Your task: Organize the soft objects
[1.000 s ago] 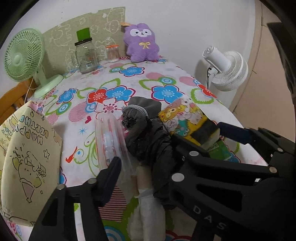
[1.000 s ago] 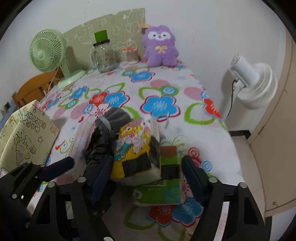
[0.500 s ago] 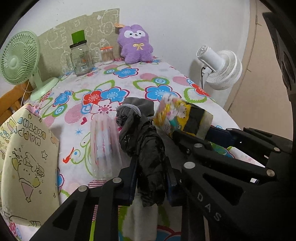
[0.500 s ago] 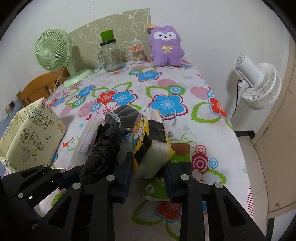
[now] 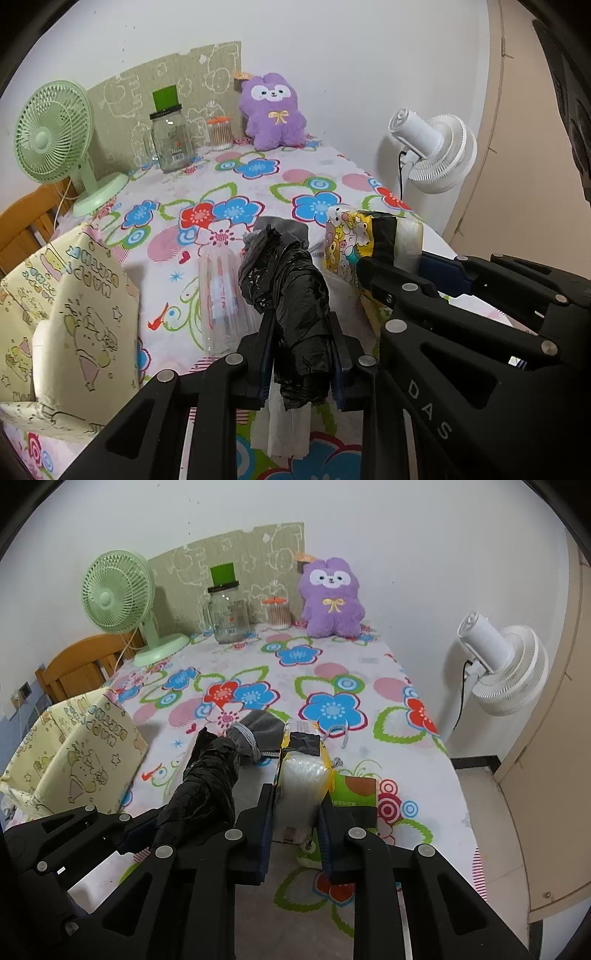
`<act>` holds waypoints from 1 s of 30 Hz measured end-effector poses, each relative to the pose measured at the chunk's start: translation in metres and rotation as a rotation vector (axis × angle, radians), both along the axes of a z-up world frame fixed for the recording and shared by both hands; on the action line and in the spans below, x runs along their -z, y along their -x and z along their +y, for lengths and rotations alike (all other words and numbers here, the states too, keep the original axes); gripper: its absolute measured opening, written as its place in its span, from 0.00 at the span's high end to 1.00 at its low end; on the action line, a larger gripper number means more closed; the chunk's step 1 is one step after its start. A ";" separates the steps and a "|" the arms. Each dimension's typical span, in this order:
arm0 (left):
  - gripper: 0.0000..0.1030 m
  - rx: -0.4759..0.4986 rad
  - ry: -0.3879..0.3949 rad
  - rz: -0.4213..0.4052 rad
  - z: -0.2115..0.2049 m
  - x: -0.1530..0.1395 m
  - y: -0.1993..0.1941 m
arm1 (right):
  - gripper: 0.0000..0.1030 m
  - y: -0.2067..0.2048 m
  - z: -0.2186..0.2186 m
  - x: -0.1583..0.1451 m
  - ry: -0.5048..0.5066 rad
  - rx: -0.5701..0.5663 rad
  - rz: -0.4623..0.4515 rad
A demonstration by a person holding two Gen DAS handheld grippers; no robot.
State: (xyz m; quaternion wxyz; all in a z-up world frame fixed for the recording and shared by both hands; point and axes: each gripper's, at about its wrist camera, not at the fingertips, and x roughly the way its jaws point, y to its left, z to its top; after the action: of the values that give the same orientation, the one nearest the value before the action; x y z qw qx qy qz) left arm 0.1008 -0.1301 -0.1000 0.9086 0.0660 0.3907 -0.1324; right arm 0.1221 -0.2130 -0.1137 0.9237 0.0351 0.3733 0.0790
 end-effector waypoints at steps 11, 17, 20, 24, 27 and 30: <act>0.77 0.013 -0.001 -0.063 0.003 -0.022 0.014 | 0.77 0.020 0.003 -0.025 0.025 0.032 -0.061; 0.77 0.028 -0.007 -0.100 0.006 -0.033 0.023 | 0.77 0.030 0.006 -0.040 0.042 0.044 -0.087; 0.77 0.032 -0.007 -0.114 0.009 -0.038 0.025 | 0.77 0.033 0.009 -0.046 0.052 0.048 -0.098; 0.77 0.041 -0.017 -0.119 0.013 -0.044 0.026 | 0.77 0.038 0.013 -0.053 0.064 0.052 -0.112; 0.77 0.043 -0.012 -0.120 0.018 -0.049 0.028 | 0.77 0.042 0.018 -0.060 0.071 0.051 -0.123; 0.77 0.037 -0.017 -0.135 0.023 -0.055 0.030 | 0.77 0.044 0.022 -0.067 0.075 0.048 -0.132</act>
State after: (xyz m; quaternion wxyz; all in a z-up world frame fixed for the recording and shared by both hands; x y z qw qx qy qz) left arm 0.0705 -0.1075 -0.0449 0.9297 0.0895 0.3281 -0.1411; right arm 0.0780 -0.1906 -0.0471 0.9486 0.0042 0.3131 0.0451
